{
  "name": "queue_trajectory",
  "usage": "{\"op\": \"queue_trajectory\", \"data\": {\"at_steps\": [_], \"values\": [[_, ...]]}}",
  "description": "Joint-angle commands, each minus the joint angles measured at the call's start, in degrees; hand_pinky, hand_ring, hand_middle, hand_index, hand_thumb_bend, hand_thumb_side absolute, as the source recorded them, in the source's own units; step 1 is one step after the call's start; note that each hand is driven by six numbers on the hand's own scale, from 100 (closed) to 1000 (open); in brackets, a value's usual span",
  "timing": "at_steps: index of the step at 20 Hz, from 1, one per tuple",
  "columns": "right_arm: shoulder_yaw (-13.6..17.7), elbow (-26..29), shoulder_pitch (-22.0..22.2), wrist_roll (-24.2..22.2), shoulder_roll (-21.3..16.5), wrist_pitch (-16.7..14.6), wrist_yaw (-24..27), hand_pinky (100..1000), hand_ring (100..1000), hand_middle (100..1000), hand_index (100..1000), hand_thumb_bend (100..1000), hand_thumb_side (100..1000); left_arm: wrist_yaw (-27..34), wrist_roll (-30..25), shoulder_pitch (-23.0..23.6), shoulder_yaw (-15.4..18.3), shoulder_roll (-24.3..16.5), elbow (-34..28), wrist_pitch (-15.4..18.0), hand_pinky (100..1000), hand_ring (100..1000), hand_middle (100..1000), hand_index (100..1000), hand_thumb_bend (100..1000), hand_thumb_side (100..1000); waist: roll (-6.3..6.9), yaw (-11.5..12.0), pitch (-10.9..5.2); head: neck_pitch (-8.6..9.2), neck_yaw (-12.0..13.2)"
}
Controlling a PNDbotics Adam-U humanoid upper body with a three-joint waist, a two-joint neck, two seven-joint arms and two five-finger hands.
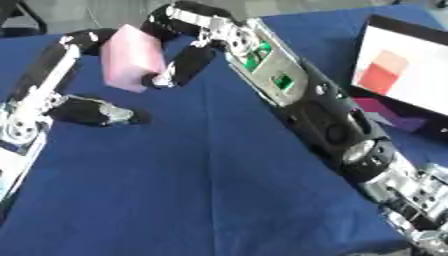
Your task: Pick up the objects with one hand, pass them to the other hand, and then place them into the box on the other side of the table.
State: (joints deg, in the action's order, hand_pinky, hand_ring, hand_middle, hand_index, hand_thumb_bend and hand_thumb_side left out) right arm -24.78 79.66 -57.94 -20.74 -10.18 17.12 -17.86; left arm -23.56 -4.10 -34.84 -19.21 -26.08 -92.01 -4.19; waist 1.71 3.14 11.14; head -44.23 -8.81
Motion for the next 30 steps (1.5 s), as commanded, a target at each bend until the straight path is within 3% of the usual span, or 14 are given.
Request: {"op": "queue_trajectory", "data": {"at_steps": [1, 11, 16, 21, 30], "values": [[1.0, 2.0, -1.0, -0.1, -1.5, 0.1, 0.6, 898, 720, 430, 538, 343, 100, -0.1, 2.0, 0.1, 1.6, -2.5, -1.1, -1.5, 833, 786, 707, 892, 955, 499, 0.17, -0.2, -1.32, 0.12, -0.2], [4.5, 6.3, -0.5, 2.4, -5.9, 2.1, 5.1, 900, 717, 437, 547, 342, 100, 3.2, 5.2, 3.6, 4.0, -6.1, 0.2, -5.0, 825, 776, 694, 874, 838, 488, 0.41, -1.1, -1.85, 0.12, -1.1], [7.9, 7.1, 0.3, 5.8, -11.5, 3.7, 7.8, 900, 717, 443, 553, 343, 100, 4.2, 6.2, 5.4, 5.3, -7.8, -0.3, -5.8, 817, 767, 678, 846, 744, 486, 0.41, -1.6, -2.08, 0.12, -2.2], [11.4, 5.4, 1.6, 9.5, -18.2, 4.7, 9.9, 899, 715, 446, 557, 345, 100, 6.1, 7.3, 6.3, 6.1, -9.0, -1.4, -6.3, 815, 767, 681, 817, 659, 538, 0.43, -2.0, -2.17, 0.12, -3.3], [16.7, 0.6, 6.2, 14.8, -26.5, 4.6, 11.9, 898, 713, 449, 561, 347, 100, 8.3, 10.4, 6.3, 7.4, -9.0, -2.6, -7.2, 812, 762, 674, 815, 628, 546, 0.73, -2.4, -2.31, 0.16, -6.6]]}}
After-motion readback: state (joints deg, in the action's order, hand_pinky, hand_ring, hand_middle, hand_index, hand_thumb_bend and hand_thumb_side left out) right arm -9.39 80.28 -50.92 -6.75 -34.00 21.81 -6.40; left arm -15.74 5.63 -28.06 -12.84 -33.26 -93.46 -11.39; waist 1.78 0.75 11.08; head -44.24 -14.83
